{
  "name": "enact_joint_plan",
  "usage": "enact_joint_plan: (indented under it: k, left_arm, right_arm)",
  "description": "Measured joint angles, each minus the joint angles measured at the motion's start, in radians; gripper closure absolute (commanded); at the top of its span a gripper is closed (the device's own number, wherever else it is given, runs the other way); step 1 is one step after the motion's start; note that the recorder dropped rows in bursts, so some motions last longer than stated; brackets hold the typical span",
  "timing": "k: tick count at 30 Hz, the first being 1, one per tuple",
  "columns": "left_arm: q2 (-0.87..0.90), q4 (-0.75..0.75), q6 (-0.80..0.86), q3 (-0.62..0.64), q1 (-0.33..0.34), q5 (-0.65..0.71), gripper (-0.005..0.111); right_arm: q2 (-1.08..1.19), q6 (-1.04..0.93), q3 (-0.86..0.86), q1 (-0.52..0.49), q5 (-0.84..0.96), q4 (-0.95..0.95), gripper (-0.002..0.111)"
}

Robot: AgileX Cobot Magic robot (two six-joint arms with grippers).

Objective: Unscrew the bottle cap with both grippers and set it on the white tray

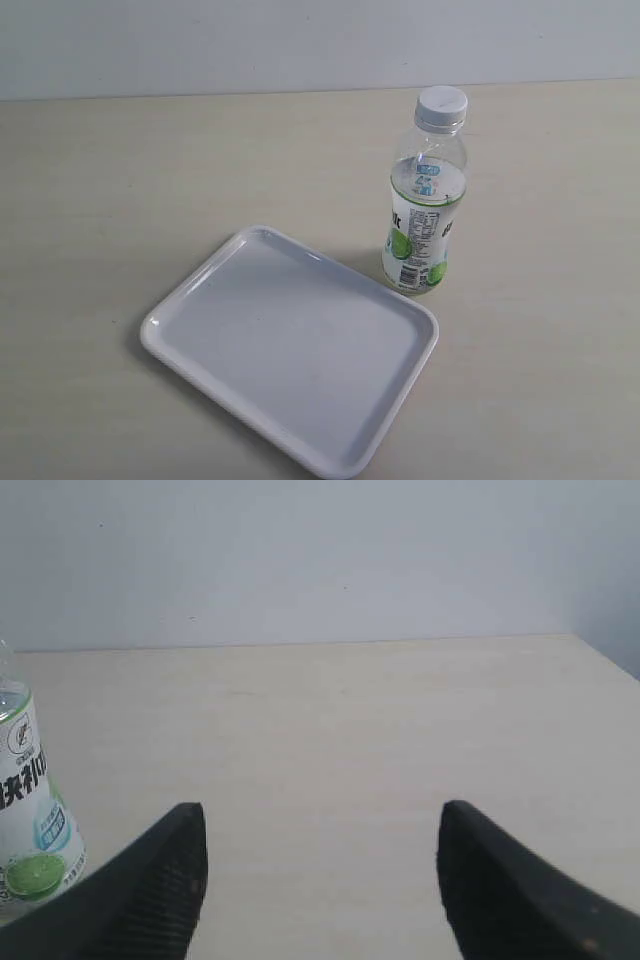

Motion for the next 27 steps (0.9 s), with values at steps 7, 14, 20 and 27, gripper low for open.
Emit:
enact_joint_plan:
  k: [7, 14, 20, 27]
  left_arm:
    - [0.000, 0.000, 0.000, 0.000, 0.000, 0.000, 0.107]
    - [0.000, 0.000, 0.000, 0.000, 0.000, 0.000, 0.107]
    - [0.000, 0.000, 0.000, 0.000, 0.000, 0.000, 0.107]
    - [0.000, 0.000, 0.000, 0.000, 0.000, 0.000, 0.107]
  right_arm:
    - [0.000, 0.000, 0.000, 0.000, 0.000, 0.000, 0.045]
    - [0.000, 0.000, 0.000, 0.000, 0.000, 0.000, 0.045]
    - [0.000, -0.022, 0.000, 0.000, -0.012, -0.024, 0.045]
    - [0.000, 0.022, 0.000, 0.000, -0.309, 0.059, 0.045]
